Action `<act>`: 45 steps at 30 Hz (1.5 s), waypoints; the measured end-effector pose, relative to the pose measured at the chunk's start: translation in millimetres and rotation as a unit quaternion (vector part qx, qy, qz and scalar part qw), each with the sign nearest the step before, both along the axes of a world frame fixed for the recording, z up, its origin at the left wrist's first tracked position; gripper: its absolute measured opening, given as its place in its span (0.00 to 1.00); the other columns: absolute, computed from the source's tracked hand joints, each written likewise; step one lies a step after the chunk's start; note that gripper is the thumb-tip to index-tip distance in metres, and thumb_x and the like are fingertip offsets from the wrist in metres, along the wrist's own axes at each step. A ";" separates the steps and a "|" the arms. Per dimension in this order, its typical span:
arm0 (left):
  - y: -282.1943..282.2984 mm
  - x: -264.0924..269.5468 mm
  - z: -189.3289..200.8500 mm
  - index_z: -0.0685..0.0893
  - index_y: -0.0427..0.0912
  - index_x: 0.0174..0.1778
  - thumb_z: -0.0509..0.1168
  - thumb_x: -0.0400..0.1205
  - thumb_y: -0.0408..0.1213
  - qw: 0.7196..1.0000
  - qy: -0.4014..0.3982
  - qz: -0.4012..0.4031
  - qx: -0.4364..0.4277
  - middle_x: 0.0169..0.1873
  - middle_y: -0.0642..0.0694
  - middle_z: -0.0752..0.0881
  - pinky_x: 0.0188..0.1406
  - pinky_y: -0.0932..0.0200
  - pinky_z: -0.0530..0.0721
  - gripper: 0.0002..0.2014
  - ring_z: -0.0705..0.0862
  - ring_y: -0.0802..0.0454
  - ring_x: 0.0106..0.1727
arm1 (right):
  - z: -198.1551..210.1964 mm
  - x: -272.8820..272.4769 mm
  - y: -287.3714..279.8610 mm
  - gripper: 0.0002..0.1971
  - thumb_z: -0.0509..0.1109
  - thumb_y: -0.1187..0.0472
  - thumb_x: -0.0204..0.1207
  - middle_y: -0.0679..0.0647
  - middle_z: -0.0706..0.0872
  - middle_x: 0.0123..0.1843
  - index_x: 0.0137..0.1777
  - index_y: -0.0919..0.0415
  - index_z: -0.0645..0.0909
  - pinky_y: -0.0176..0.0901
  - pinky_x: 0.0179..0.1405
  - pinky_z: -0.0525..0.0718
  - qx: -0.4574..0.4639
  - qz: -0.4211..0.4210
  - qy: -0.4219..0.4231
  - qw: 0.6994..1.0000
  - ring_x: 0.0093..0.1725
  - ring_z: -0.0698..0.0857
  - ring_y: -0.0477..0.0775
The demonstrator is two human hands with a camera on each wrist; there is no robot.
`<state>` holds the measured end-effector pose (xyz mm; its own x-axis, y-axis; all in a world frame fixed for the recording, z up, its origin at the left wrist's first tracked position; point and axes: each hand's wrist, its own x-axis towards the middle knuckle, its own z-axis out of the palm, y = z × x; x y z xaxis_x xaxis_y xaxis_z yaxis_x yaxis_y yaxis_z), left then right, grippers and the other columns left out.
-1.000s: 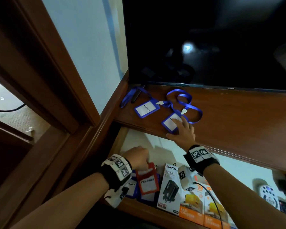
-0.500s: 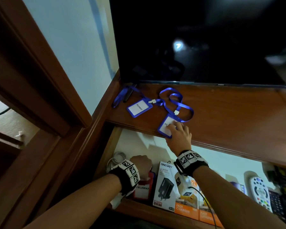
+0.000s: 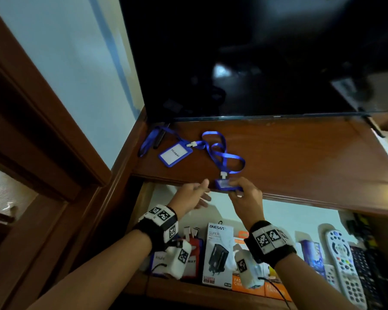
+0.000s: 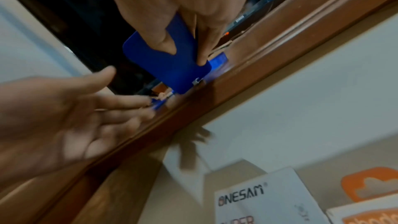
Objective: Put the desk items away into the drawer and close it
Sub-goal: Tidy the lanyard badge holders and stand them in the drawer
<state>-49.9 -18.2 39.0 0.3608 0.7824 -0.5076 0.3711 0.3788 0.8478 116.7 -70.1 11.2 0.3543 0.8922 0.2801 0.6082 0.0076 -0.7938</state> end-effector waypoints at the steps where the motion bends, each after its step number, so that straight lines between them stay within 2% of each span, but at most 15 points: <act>1: 2.4 7.1 6.2 0.83 0.37 0.56 0.56 0.85 0.55 0.999 -0.022 0.021 -0.045 0.43 0.43 0.89 0.32 0.64 0.81 0.23 0.87 0.52 0.37 | 3.4 0.0 -4.3 0.14 0.71 0.80 0.60 0.56 0.89 0.45 0.43 0.64 0.85 0.36 0.43 0.82 0.008 0.013 0.001 1.000 0.43 0.86 0.54; 4: 5.2 26.0 18.1 0.85 0.40 0.53 0.64 0.81 0.55 0.989 -0.068 0.052 -0.121 0.41 0.43 0.86 0.29 0.62 0.78 0.20 0.85 0.49 0.38 | 16.5 2.8 -15.2 0.14 0.73 0.79 0.59 0.54 0.89 0.51 0.44 0.65 0.84 0.34 0.48 0.83 0.040 0.060 -0.001 0.997 0.49 0.86 0.47; 7: 2.9 41.8 23.9 0.84 0.43 0.45 0.68 0.80 0.40 0.985 -0.118 0.084 -0.089 0.38 0.45 0.85 0.37 0.58 0.77 0.04 0.81 0.50 0.38 | 32.9 10.8 -19.8 0.18 0.63 0.82 0.58 0.49 0.87 0.54 0.42 0.62 0.83 0.28 0.50 0.82 0.020 0.069 0.043 0.996 0.53 0.84 0.44; 10: 4.2 52.7 32.1 0.85 0.40 0.49 0.66 0.79 0.28 0.983 -0.143 0.111 -0.030 0.44 0.41 0.87 0.48 0.51 0.83 0.06 0.85 0.46 0.43 | 41.3 21.9 -19.3 0.22 0.58 0.83 0.59 0.57 0.89 0.55 0.34 0.54 0.82 0.48 0.53 0.87 -0.003 0.070 0.154 0.986 0.56 0.87 0.56; 12: 7.0 57.5 39.6 0.84 0.38 0.53 0.65 0.79 0.23 0.987 -0.135 0.086 0.019 0.45 0.40 0.86 0.47 0.52 0.84 0.10 0.84 0.44 0.46 | 49.0 29.3 -17.6 0.16 0.63 0.79 0.64 0.61 0.89 0.54 0.33 0.57 0.83 0.60 0.46 0.89 0.010 0.052 0.219 0.974 0.52 0.88 0.62; 14: 8.4 60.8 49.9 0.82 0.37 0.58 0.64 0.78 0.21 0.989 -0.126 0.034 0.063 0.47 0.39 0.85 0.44 0.55 0.82 0.14 0.83 0.45 0.47 | 60.7 36.6 -15.7 0.06 0.66 0.76 0.67 0.59 0.88 0.56 0.38 0.67 0.82 0.54 0.43 0.89 0.023 0.045 0.284 0.958 0.52 0.88 0.58; 16: 8.9 63.3 60.3 0.81 0.40 0.58 0.63 0.78 0.20 0.988 -0.119 -0.029 0.096 0.46 0.40 0.85 0.44 0.55 0.81 0.16 0.83 0.46 0.46 | 73.6 43.9 -12.3 0.05 0.65 0.77 0.74 0.53 0.86 0.59 0.46 0.73 0.80 0.37 0.45 0.85 0.029 0.046 0.308 0.950 0.52 0.87 0.45; 19: 11.0 64.2 72.5 0.79 0.42 0.57 0.64 0.78 0.19 0.980 -0.113 -0.111 0.119 0.40 0.44 0.85 0.39 0.58 0.81 0.17 0.83 0.51 0.40 | 86.7 49.1 -2.5 0.09 0.65 0.64 0.81 0.54 0.86 0.56 0.55 0.70 0.80 0.33 0.44 0.81 -0.021 0.068 0.348 0.935 0.45 0.85 0.42; 22: 15.7 59.5 83.4 0.78 0.40 0.59 0.64 0.78 0.20 0.974 -0.117 -0.141 0.135 0.42 0.42 0.85 0.40 0.59 0.81 0.17 0.83 0.51 0.41 | 90.1 50.1 5.9 0.18 0.64 0.47 0.80 0.58 0.87 0.44 0.47 0.63 0.83 0.48 0.50 0.77 -0.102 0.075 0.378 0.917 0.43 0.83 0.53; 25: 21.0 50.9 93.3 0.79 0.41 0.62 0.65 0.79 0.22 0.976 -0.109 -0.105 0.156 0.46 0.42 0.87 0.39 0.62 0.82 0.17 0.85 0.52 0.44 | 91.4 47.2 5.4 0.22 0.63 0.40 0.76 0.63 0.84 0.36 0.42 0.61 0.82 0.51 0.40 0.78 -0.118 0.092 0.413 0.899 0.36 0.81 0.59; 28: 25.4 44.2 95.6 0.79 0.43 0.60 0.65 0.79 0.24 0.976 -0.113 -0.045 0.179 0.48 0.43 0.87 0.42 0.62 0.82 0.15 0.85 0.52 0.47 | 94.2 44.1 3.9 0.24 0.69 0.41 0.69 0.59 0.72 0.22 0.34 0.65 0.74 0.41 0.24 0.71 -0.089 0.111 0.410 0.901 0.23 0.71 0.56; 31: 24.8 42.9 94.0 0.77 0.43 0.57 0.65 0.80 0.25 0.974 -0.140 0.021 0.176 0.48 0.44 0.86 0.45 0.60 0.83 0.13 0.85 0.50 0.48 | 100.3 40.2 3.6 0.15 0.70 0.49 0.73 0.53 0.66 0.22 0.30 0.57 0.76 0.35 0.19 0.68 -0.083 0.126 0.437 0.887 0.20 0.66 0.52; 36: 12.9 51.0 91.6 0.72 0.46 0.62 0.64 0.82 0.31 0.970 -0.160 0.092 0.161 0.51 0.47 0.84 0.34 0.67 0.78 0.14 0.83 0.54 0.46 | 104.7 22.7 -3.6 0.03 0.68 0.63 0.79 0.49 0.86 0.32 0.45 0.61 0.82 0.35 0.25 0.79 -0.065 0.147 0.406 0.900 0.29 0.83 0.45; 40: 8.0 53.5 86.8 0.72 0.47 0.61 0.66 0.81 0.30 0.976 -0.161 0.097 0.114 0.56 0.46 0.83 0.38 0.62 0.78 0.16 0.83 0.53 0.49 | 102.0 23.3 -8.6 0.07 0.68 0.66 0.78 0.59 0.87 0.36 0.46 0.71 0.83 0.41 0.25 0.83 -0.045 0.110 0.427 0.896 0.32 0.86 0.53; 45: 12.5 44.5 90.3 0.78 0.46 0.60 0.68 0.77 0.27 0.984 -0.168 0.020 0.053 0.53 0.45 0.85 0.35 0.61 0.80 0.17 0.84 0.51 0.47 | 105.6 37.6 -17.5 0.10 0.73 0.65 0.72 0.58 0.86 0.30 0.39 0.74 0.81 0.36 0.25 0.78 -0.067 0.131 0.415 0.898 0.27 0.82 0.52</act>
